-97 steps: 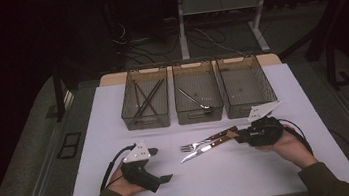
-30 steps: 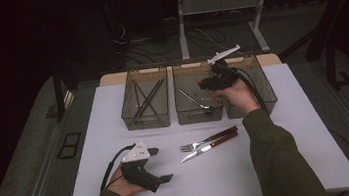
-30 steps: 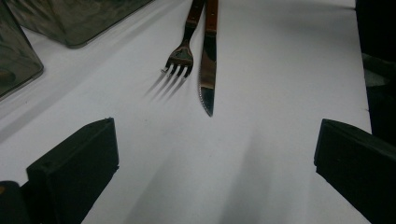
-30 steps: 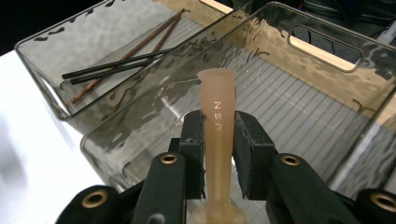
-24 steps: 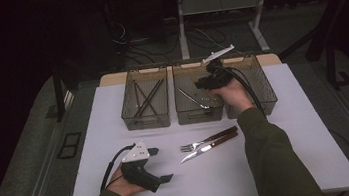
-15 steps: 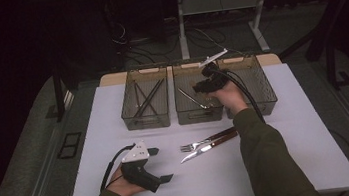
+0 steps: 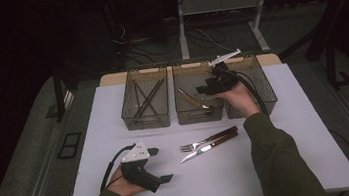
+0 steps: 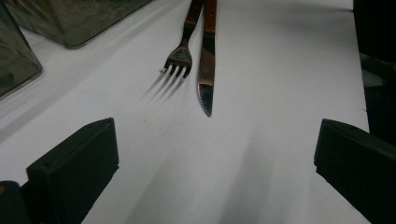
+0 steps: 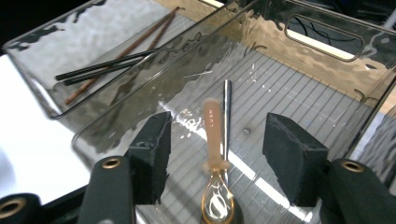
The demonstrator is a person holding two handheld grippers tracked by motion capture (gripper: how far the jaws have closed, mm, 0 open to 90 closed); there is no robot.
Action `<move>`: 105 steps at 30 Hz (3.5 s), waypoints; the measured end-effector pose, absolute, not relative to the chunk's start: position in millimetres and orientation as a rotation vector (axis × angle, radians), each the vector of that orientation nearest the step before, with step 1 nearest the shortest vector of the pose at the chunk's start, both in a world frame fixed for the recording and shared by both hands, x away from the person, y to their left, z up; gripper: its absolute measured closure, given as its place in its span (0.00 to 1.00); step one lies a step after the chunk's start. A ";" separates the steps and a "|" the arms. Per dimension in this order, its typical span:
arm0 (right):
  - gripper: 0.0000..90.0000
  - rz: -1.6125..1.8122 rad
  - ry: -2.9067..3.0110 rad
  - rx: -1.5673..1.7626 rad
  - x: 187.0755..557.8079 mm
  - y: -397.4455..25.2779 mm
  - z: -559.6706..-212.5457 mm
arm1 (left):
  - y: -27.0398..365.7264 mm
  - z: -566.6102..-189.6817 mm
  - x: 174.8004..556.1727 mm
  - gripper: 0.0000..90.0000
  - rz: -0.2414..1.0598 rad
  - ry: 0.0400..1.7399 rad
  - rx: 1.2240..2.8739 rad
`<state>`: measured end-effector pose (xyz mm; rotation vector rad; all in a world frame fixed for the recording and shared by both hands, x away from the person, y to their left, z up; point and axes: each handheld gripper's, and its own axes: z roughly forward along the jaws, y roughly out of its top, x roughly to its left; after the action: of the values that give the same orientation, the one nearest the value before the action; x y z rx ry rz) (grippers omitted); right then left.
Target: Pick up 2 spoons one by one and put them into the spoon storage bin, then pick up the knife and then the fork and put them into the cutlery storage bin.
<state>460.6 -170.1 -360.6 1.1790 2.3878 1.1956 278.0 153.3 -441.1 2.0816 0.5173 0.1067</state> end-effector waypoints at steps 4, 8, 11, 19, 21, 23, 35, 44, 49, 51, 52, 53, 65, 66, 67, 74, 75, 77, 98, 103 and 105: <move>0.44 1.231 2.381 1.157 450.2 -178.9 -357.1 | 153.1 -441.3 277.5 0.00 0.097 0.530 2.078; 0.42 1.275 2.371 1.137 441.2 -189.4 -353.7 | 152.9 -441.5 277.5 0.00 0.098 0.533 2.075; 0.41 1.296 2.362 1.130 433.7 -196.6 -352.2 | 152.8 -441.4 277.2 0.00 0.100 0.533 2.074; 0.46 1.316 2.353 1.106 411.6 -213.1 -350.8 | 152.8 -441.3 277.5 0.00 0.104 0.530 2.083; 0.49 1.320 2.361 1.102 406.0 -216.2 -351.5 | 152.8 -441.3 277.6 0.00 0.106 0.531 2.083; 0.53 1.316 2.374 1.084 400.0 -219.3 -353.6 | 153.0 -441.2 277.4 0.00 0.109 0.532 2.082; 0.84 1.306 2.472 1.027 364.1 -226.3 -376.1 | 152.6 -441.1 277.0 0.00 0.110 0.533 2.080; 1.00 1.288 2.541 0.982 347.3 -222.8 -401.2 | 152.7 -440.6 276.5 0.00 0.112 0.535 2.081; 1.00 1.286 2.571 0.963 343.1 -214.9 -408.3 | 152.5 -440.7 276.3 0.00 0.116 0.533 2.086; 1.00 1.262 2.586 0.942 341.9 -209.5 -411.2 | 152.5 -440.5 276.2 0.00 0.117 0.531 2.084; 1.00 1.254 2.599 0.930 341.1 -205.7 -412.6 | 152.6 -440.5 276.2 0.00 0.117 0.532 2.084; 1.00 1.246 2.604 0.920 340.7 -202.5 -413.7 | 152.6 -440.6 276.2 0.00 0.118 0.533 2.085; 1.00 1.126 2.676 0.863 340.7 -167.9 -428.3 | 152.9 -441.0 276.7 0.00 0.119 0.536 2.087; 1.00 1.108 2.682 0.861 340.8 -166.2 -429.9 | 152.9 -441.0 276.7 0.00 0.118 0.536 2.087; 1.00 1.096 2.687 0.857 341.2 -164.9 -431.5 | 152.9 -441.1 276.7 0.00 0.118 0.536 2.087; 1.00 1.038 2.702 0.862 345.4 -162.6 -438.4 | 152.9 -441.3 277.2 0.00 0.116 0.535 2.088; 1.00 1.038 2.704 0.860 345.7 -162.7 -438.9 | 152.9 -441.3 277.3 0.00 0.116 0.535 2.089; 1.00 1.039 2.708 0.855 345.9 -162.5 -439.2 | 152.5 -441.7 277.3 0.00 0.115 0.537 2.089; 1.00 0.995 2.749 0.814 341.8 -158.6 -440.3 | 152.4 -441.5 276.7 0.00 0.113 0.534 2.090; 1.00 0.963 2.751 0.786 341.2 -159.8 -439.4 | 152.2 -441.6 276.8 0.00 0.112 0.534 2.090; 1.00 0.958 2.745 0.784 341.4 -159.8 -439.3 | 152.2 -441.5 276.7 0.00 0.113 0.534 2.090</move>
<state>341.4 -159.8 -439.3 0.7843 2.7452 0.9585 276.7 152.2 -441.5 2.0903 0.5337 0.1126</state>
